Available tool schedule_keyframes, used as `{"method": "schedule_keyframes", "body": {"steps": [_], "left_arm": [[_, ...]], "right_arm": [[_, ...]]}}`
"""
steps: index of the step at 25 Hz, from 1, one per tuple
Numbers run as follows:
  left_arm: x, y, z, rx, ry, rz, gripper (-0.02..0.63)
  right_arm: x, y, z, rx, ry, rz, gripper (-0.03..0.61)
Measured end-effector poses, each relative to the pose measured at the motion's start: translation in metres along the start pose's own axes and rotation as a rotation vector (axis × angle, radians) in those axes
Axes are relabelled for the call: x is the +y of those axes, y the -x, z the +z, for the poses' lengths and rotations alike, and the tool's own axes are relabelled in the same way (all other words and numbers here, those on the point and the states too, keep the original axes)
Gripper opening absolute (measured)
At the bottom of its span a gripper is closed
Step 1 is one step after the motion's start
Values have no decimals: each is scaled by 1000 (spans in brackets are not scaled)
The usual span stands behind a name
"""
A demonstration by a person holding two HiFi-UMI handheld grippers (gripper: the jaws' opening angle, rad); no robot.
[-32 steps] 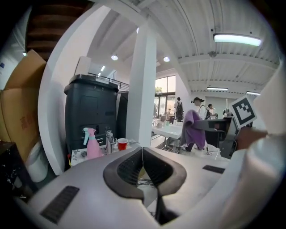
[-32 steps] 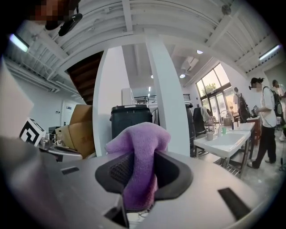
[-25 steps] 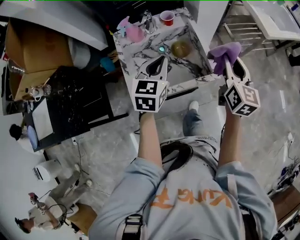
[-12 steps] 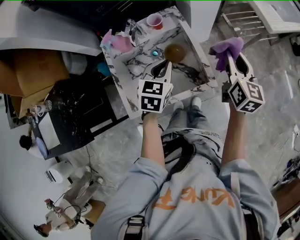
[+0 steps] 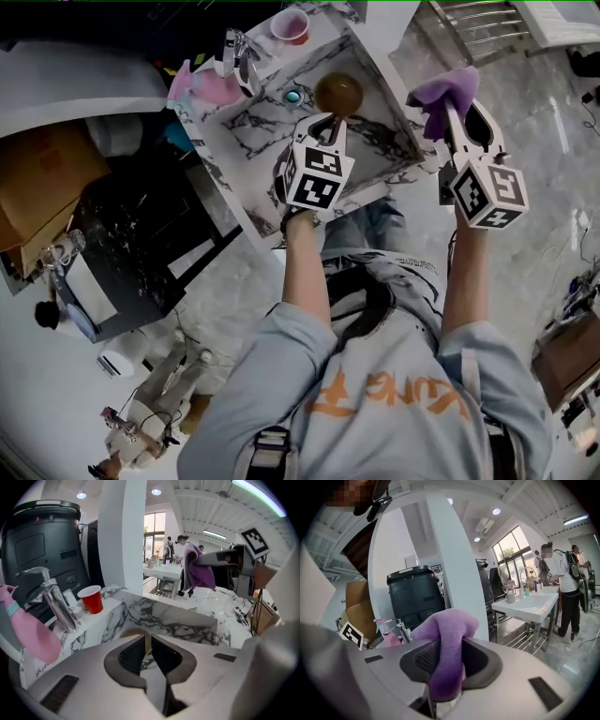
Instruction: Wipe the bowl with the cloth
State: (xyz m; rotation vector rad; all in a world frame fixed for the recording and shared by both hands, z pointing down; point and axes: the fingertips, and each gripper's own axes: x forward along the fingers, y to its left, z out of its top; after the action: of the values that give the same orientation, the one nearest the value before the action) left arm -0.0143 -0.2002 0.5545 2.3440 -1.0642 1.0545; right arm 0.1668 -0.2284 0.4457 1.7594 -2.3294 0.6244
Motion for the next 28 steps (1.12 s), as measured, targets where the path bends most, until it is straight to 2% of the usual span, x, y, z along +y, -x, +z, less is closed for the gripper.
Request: {"method": "schedule_keyframes", "body": {"steps": [5, 10, 11, 13, 14, 23, 25, 28], "left_arm": [[-8, -36, -27, 111, -113, -74, 25], [-13, -67, -51, 198, -214, -110, 28], [-14, -72, -55, 210, -227, -115, 44], [-13, -81, -62, 227, -243, -122, 120], [-13, -85, -64, 231, -250, -124, 124], [-8, -120, -80, 278, -334, -91, 120], [-6, -123, -79, 280, -348, -82, 63], [-4, -124, -73, 273, -362, -72, 44]], "right_arm": [[10, -11, -11, 37, 21, -6, 131], [14, -17, -16, 56, 33, -16, 130], [13, -18, -17, 59, 32, -20, 130], [12, -19, -19, 64, 28, -29, 130], [11, -18, -20, 67, 28, -34, 131], [16, -15, -30, 93, 31, -46, 130], [19, -14, -31, 97, 35, -45, 131], [22, -12, -30, 96, 40, -45, 131]]}}
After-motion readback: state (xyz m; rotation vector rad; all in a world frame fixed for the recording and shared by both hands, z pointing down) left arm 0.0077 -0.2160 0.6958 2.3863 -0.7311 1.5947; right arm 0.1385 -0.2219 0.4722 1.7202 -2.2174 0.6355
